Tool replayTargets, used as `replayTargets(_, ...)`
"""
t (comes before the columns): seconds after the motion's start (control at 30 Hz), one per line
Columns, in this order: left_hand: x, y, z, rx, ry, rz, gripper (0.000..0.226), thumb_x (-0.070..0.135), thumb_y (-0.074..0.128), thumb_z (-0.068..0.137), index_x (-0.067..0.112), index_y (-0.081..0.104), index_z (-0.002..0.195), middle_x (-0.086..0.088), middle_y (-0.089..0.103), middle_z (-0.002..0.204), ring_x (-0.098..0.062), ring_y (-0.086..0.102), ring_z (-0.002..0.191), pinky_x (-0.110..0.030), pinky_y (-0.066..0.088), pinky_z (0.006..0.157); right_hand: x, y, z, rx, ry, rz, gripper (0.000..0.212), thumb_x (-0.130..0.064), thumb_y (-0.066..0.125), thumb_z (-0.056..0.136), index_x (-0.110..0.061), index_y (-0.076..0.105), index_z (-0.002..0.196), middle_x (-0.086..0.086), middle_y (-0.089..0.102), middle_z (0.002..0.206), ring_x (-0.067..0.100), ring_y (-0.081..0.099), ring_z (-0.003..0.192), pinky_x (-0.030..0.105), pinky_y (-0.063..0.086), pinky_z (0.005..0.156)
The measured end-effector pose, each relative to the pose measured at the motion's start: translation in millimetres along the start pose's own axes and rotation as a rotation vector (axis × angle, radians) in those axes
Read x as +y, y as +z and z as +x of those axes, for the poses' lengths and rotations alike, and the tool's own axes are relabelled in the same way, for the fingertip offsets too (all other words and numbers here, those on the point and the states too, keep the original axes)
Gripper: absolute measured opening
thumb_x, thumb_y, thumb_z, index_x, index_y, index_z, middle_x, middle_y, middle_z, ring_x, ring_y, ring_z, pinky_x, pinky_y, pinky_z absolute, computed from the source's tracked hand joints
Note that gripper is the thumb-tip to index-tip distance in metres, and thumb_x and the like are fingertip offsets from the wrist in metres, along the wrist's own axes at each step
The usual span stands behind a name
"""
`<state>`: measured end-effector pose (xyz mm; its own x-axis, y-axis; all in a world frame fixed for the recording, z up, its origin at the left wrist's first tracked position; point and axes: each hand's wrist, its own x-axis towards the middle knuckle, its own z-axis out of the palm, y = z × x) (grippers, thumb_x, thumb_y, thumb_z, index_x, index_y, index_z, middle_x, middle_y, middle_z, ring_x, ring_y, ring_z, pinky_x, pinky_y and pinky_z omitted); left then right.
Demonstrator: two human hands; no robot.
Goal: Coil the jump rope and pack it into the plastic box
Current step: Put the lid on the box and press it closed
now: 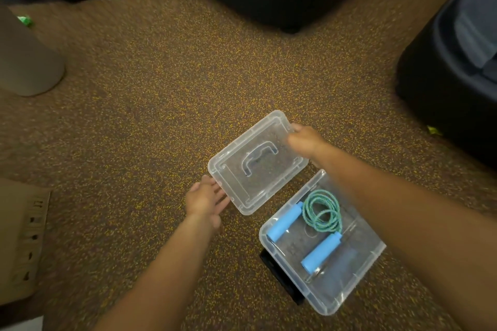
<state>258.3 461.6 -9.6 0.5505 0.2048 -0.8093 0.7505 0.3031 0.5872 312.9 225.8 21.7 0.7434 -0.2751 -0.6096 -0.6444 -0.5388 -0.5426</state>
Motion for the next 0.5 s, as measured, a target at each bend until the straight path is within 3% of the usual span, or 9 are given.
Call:
replayTargets(0.13, 7.1, -8.1, -10.2, -0.020, -0.069, -0.156, 0.039, 0.021, 0.062, 0.098, 0.005, 0.056, 0.133, -0.015, 0.071, 0.119, -0.026, 0.071, 0.104, -0.041, 0.060, 0.094, -2.5, -0.6, -3.1, 0.045, 0.013, 0.398, 0.039, -0.018, 0.033, 0.107, -0.018, 0.060, 0.135, 0.014, 0.066, 0.134, 0.034, 0.061, 0.127, 0.054, 0.049, 0.112)
replayTargets(0.23, 7.6, -10.7, -21.6, -0.021, -0.123, -0.223, 0.020, 0.011, 0.063, 0.097, 0.002, 0.063, 0.114, -0.019, 0.067, 0.121, -0.025, 0.068, 0.107, -0.038, 0.056, 0.100, -4.9, -2.3, -14.8, 0.037, 0.024, 0.671, 0.037, -0.025, 0.030, 0.110, -0.007, 0.061, 0.122, 0.021, 0.068, 0.124, 0.035, 0.062, 0.127, 0.047, 0.047, 0.115)
replayTargets(0.3, 5.2, -13.0, -30.6, -0.044, -0.153, -0.225, 0.020, 0.007, 0.064, 0.096, -0.001, 0.066, 0.115, -0.019, 0.061, 0.128, -0.026, 0.063, 0.116, -0.035, 0.054, 0.103, -0.4, -2.0, -24.2, 0.014, 0.032, 0.804, 0.038, -0.036, 0.039, 0.109, -0.006, 0.059, 0.120, 0.018, 0.065, 0.121, 0.030, 0.063, 0.120, 0.038, 0.049, 0.111)
replayTargets(0.4, -0.2, -14.8, -44.5, -0.036, -0.085, -0.100, 0.041, 0.004, 0.067, 0.093, 0.000, 0.058, 0.132, -0.019, 0.059, 0.131, -0.023, 0.063, 0.106, -0.034, 0.055, 0.101, 5.7, 1.6, -37.1, 0.025, 0.016, 0.736, 0.033, -0.028, 0.061, 0.102, -0.007, 0.063, 0.127, 0.013, 0.066, 0.129, 0.025, 0.065, 0.118, 0.041, 0.049, 0.113)
replayTargets(0.5, -4.6, -20.3, -57.0, -0.017, 0.040, -0.071, 0.076, -0.001, 0.069, 0.089, 0.013, 0.033, 0.155, -0.020, 0.059, 0.136, -0.025, 0.067, 0.102, -0.038, 0.055, 0.101, 13.0, -0.1, -51.2, 0.114, -0.012, 0.567, 0.040, -0.010, 0.064, 0.098, -0.010, 0.060, 0.138, 0.006, 0.063, 0.138, 0.025, 0.060, 0.125, 0.037, 0.047, 0.111)
